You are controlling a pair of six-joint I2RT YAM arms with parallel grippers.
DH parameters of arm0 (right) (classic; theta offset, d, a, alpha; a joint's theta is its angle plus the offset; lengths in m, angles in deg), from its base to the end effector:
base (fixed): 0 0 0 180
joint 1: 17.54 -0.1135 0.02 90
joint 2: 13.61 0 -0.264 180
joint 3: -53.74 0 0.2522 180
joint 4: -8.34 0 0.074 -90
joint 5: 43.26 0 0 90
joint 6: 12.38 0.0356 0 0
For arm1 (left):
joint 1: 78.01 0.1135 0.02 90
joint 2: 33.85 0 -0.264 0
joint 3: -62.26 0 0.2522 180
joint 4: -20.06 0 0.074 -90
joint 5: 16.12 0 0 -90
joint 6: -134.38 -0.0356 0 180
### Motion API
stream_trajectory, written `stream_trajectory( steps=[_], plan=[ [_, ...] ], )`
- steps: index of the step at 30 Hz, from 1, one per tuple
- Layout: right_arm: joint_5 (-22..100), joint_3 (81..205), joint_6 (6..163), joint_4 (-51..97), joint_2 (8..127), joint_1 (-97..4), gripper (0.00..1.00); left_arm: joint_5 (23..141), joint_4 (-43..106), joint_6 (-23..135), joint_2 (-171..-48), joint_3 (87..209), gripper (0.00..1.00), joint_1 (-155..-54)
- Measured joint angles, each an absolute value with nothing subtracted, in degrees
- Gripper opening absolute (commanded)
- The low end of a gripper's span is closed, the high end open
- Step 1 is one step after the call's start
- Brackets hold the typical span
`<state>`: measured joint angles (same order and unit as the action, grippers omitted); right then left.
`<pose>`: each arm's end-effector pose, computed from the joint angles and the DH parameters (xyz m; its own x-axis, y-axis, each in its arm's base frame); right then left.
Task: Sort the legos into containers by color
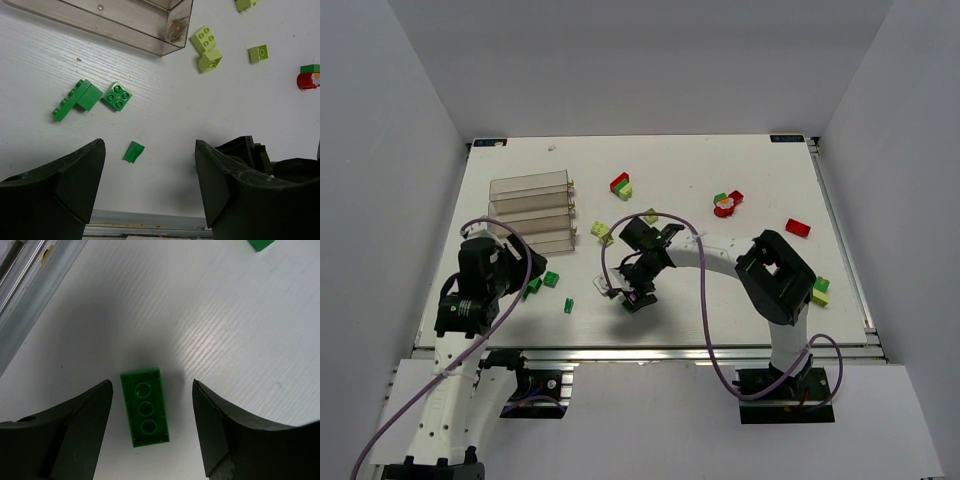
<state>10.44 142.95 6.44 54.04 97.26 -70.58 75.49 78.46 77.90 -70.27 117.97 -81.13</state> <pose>0.2164 0.3227 0.1723 0.5602 -0.5242 -0.6414 -0.7772 -0.6005 -0.1881 0.1304 -0.0081 0.2844 -0.5672 -0.5219 -0.6371 -0.2843 0.8501 -0.4433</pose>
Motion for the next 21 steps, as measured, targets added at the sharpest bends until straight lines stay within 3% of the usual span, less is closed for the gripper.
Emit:
stream_trajectory(
  steps=[13,16,21],
  plan=[
    [15.5,144.2,5.4,58.2,100.0,-71.7,0.62,75.3,78.4,77.2,-72.4,118.1,0.82,-81.1],
    [16.4,144.6,5.4,58.0,100.2,-71.7,0.54,75.3,78.4,77.0,-72.4,118.1,0.82,-81.1],
    [16.8,144.6,5.1,58.0,100.2,-71.7,0.27,74.7,78.4,76.8,-72.5,118.1,0.82,-81.1]
  ],
)
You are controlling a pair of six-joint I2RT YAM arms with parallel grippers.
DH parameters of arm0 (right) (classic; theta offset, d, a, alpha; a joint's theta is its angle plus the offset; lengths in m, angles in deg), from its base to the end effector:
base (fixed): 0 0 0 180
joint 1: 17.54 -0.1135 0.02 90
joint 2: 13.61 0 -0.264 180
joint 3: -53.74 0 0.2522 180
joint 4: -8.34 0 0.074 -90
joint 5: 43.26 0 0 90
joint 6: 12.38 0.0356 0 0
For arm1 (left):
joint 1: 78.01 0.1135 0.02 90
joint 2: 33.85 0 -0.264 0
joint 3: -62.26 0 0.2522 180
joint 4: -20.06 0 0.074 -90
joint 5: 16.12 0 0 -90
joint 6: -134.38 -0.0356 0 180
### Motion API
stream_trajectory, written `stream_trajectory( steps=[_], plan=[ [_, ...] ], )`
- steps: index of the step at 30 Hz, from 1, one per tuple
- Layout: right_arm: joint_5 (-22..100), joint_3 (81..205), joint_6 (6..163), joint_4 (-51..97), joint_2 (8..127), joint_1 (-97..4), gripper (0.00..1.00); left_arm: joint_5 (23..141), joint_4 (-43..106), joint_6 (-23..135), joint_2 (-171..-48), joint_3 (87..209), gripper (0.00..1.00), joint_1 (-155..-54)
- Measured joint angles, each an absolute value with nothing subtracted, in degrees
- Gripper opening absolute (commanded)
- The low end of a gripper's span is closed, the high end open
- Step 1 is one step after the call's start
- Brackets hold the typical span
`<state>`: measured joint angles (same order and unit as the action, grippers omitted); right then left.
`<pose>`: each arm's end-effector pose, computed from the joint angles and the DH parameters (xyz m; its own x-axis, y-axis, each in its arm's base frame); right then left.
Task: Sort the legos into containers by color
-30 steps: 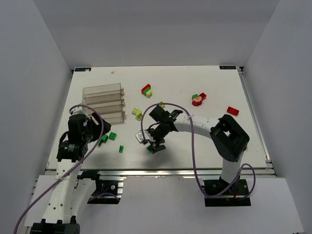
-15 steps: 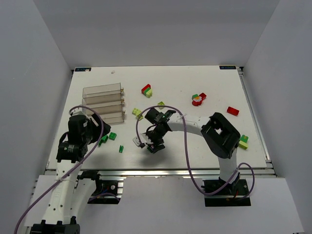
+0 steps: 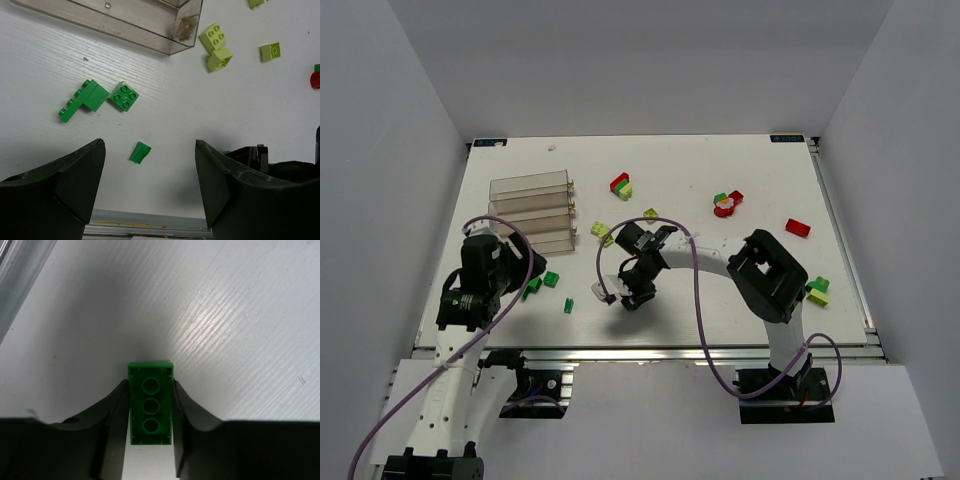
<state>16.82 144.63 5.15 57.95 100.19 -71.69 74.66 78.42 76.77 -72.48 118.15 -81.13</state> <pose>0.2142 0.3268 0.1569 0.5853 -0.6011 -0.5441 -0.7707 -0.6209 -0.1431 0.1370 -0.0080 0.2811 -0.5889 -0.5043 -0.6315 -0.2970 0.8618 -0.4112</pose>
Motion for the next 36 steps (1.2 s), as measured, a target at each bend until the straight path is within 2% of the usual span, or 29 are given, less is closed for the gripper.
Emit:
stream_trajectory(
  steps=[3,10,18,25,36],
  plan=[
    [16.8,144.6,5.3,57.7,100.1,-71.7,0.14,73.9,78.4,76.8,-72.7,118.1,0.82,-81.1],
    [15.6,145.8,11.3,56.1,100.1,-71.5,0.00,71.2,78.6,77.0,-72.8,119.0,0.81,-81.1],
    [15.3,155.3,28.3,41.5,100.0,-71.5,0.00,68.3,78.4,78.6,-71.7,121.3,0.79,-81.1],
    [20.2,159.8,44.3,26.7,101.0,-71.5,0.00,67.0,78.4,79.4,-71.6,122.3,0.79,-81.1],
    [28.5,173.4,59.1,13.4,113.4,-71.4,0.00,66.4,78.9,81.5,-69.6,122.3,0.79,-81.1]
  ],
)
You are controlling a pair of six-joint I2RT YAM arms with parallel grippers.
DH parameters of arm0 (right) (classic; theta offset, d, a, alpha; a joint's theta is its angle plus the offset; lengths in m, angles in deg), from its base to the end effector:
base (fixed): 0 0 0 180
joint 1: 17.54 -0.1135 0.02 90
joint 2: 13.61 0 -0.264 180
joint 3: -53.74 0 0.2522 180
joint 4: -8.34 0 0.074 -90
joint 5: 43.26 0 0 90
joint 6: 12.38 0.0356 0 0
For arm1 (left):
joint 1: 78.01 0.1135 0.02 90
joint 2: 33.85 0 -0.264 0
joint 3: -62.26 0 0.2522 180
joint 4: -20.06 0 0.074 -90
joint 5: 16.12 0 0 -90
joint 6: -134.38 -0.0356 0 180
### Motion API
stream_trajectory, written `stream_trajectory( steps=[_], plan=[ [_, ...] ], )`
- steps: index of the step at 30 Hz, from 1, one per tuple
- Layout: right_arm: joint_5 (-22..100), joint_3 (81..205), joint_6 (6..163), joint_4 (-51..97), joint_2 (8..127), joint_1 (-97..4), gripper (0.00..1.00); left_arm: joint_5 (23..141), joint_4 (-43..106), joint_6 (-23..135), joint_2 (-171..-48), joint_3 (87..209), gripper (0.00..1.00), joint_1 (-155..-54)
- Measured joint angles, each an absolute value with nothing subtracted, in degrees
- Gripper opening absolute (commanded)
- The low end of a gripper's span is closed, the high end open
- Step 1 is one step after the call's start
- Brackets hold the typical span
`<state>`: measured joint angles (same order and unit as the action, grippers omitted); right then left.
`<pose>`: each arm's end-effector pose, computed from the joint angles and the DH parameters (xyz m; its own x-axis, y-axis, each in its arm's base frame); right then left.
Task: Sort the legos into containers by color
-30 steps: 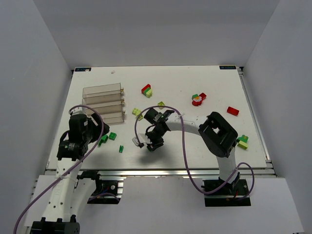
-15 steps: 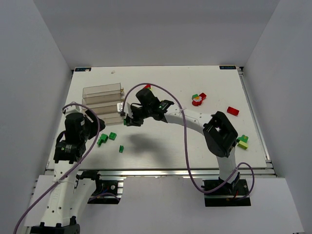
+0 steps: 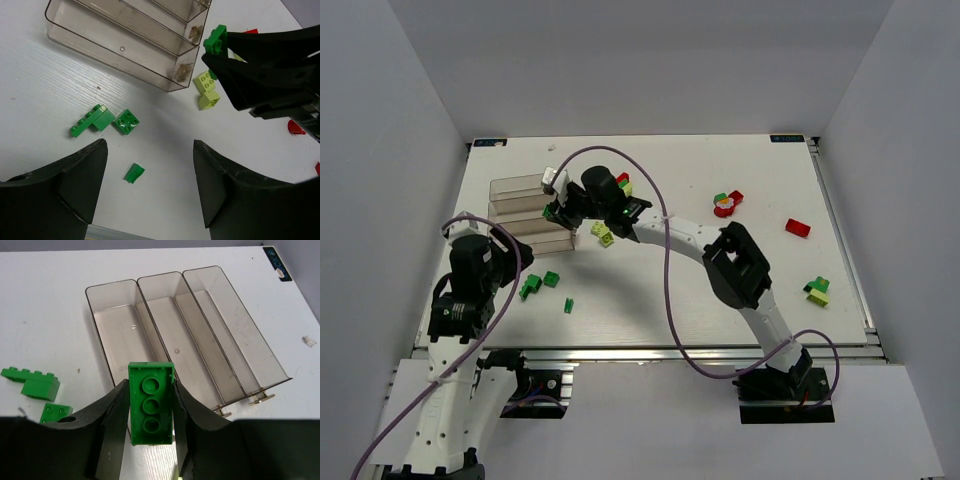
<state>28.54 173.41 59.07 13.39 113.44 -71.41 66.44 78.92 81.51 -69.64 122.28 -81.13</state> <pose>0.3062 0.4382 0.2686 0.1810 -0.2646 -0.9472 -0.9383 0.2422 -0.2469 0.1258 -0.0022 0.3093 -0.4208 -0.5765 -0.7004 -0.3843 0.8127 -0.4380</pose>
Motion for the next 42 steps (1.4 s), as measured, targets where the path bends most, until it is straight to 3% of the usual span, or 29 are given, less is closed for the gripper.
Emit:
stream_trajectory(
  steps=[3,17,28,31,38,41,42],
  plan=[
    [29.5,175.7,61.0,12.0,116.6,-71.4,0.01,66.2,79.0,82.0,-69.4,122.3,0.79,-81.1],
    [30.7,179.4,62.0,7.3,124.4,-71.6,0.24,65.4,81.4,83.3,-67.5,122.3,0.79,-81.1],
    [31.2,180.6,60.4,6.3,126.9,-71.7,0.61,65.4,83.2,83.4,-67.4,122.3,0.79,-81.1],
    [31.3,180.6,60.0,5.8,126.9,-71.7,0.65,65.4,83.4,83.5,-67.3,122.3,0.79,-81.1],
    [30.7,180.2,59.8,5.2,126.7,-71.6,0.62,65.5,83.3,84.2,-66.8,122.3,0.75,-81.1],
    [27.9,176.6,59.6,6.1,123.6,-71.1,0.54,65.5,83.3,84.7,-66.7,122.3,0.58,-81.1],
    [25.8,174.3,59.6,6.5,121.6,-70.9,0.50,65.7,83.2,85.0,-66.7,122.3,0.46,-81.1]
  ],
)
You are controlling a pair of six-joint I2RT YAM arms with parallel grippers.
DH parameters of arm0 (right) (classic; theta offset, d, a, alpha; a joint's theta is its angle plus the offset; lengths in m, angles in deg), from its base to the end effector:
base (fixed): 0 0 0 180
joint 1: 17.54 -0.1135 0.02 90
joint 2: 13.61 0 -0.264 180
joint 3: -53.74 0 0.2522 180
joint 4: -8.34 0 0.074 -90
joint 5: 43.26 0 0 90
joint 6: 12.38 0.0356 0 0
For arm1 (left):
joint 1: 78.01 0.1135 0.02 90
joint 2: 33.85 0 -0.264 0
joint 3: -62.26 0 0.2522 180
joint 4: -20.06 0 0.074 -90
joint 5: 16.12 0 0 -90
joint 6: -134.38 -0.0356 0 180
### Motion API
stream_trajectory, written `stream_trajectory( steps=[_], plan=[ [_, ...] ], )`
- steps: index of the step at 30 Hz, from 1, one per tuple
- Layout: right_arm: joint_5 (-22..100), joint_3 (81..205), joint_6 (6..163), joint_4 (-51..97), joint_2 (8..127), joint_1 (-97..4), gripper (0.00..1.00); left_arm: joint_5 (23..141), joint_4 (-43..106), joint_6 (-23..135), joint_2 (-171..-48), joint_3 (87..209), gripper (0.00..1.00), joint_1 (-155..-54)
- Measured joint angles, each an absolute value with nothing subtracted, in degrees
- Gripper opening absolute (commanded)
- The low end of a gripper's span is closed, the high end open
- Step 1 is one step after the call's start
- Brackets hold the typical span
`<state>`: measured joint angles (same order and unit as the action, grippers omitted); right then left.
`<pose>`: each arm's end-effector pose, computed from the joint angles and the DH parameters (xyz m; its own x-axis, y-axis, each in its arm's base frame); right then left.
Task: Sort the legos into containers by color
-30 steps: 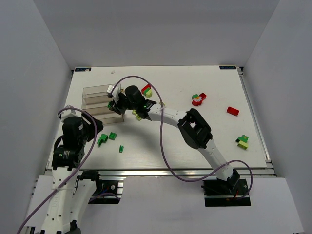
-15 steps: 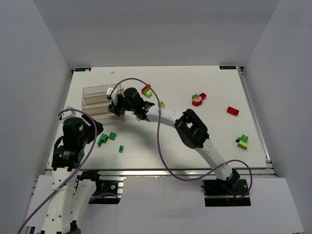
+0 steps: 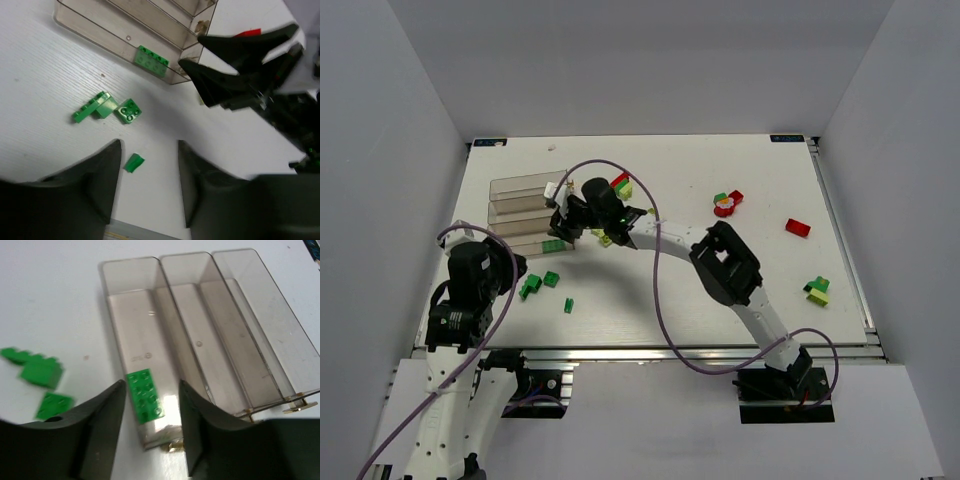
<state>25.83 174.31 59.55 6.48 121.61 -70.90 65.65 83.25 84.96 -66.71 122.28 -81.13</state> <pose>0.3216 0.4537 0.2119 0.1713 -0.2552 -0.9516 -0.9510 0.2094 -0.2274 0.1111 -0.0010 0.3076 -0.4059 -0.6226 -0.6690 -0.4289 0.7762 -0.4621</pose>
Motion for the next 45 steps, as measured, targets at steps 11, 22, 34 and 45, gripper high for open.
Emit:
stream_trajectory(
  steps=[11,22,34,45],
  plan=[
    [8.0,152.5,54.7,11.8,92.6,-65.7,0.74,69.2,82.5,85.0,-72.2,120.5,0.66,-81.1],
    [0.7,141.5,47.8,25.2,84.9,-64.6,0.82,69.3,84.2,81.9,-87.3,120.5,0.78,-81.1],
    [-1.4,138.7,46.9,29.9,81.4,-61.5,0.78,65.3,87.7,74.2,-100.1,121.8,0.79,-81.1],
    [-1.6,135.2,47.1,30.2,80.4,-61.0,0.77,64.6,87.3,70.1,-111.6,124.7,0.77,-81.1]
  ],
)
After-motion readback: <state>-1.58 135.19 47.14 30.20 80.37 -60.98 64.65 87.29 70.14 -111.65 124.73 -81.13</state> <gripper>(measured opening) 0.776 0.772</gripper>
